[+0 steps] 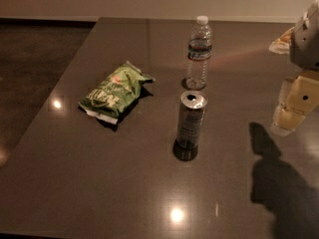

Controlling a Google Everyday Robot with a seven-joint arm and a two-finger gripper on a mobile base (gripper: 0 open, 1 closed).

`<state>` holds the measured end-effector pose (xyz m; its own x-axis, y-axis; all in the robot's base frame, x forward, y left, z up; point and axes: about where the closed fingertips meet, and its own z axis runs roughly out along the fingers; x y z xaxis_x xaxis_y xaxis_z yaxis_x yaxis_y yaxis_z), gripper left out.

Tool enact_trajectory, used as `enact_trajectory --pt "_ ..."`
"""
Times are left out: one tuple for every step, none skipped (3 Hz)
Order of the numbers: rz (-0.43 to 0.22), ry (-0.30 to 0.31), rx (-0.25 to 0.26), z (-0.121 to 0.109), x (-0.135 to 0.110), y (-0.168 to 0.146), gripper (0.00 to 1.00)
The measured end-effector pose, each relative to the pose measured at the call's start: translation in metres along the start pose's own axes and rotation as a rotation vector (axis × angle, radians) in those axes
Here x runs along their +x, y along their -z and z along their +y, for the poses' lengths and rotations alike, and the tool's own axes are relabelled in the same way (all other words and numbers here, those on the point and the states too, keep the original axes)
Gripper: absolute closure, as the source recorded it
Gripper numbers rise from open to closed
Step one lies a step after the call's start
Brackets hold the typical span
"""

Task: Move redbull can near green jalapeno chip bag

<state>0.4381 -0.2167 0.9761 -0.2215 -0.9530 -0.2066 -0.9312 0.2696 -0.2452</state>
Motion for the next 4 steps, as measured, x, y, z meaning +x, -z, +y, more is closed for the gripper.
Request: enact_trajectory --pt "0.0 0.0 0.0 0.0 0.0 0.0 0.0" --pt "-0.016 0.001 -0.017 -0.002 -0.003 0.001 0.0" --pt "-0.095 0.005 -0.059 0.001 -0.013 -0.008 0.0" --pt "-0.202 0.031 -0.099 0.013 -0.037 -0.021 0.0"
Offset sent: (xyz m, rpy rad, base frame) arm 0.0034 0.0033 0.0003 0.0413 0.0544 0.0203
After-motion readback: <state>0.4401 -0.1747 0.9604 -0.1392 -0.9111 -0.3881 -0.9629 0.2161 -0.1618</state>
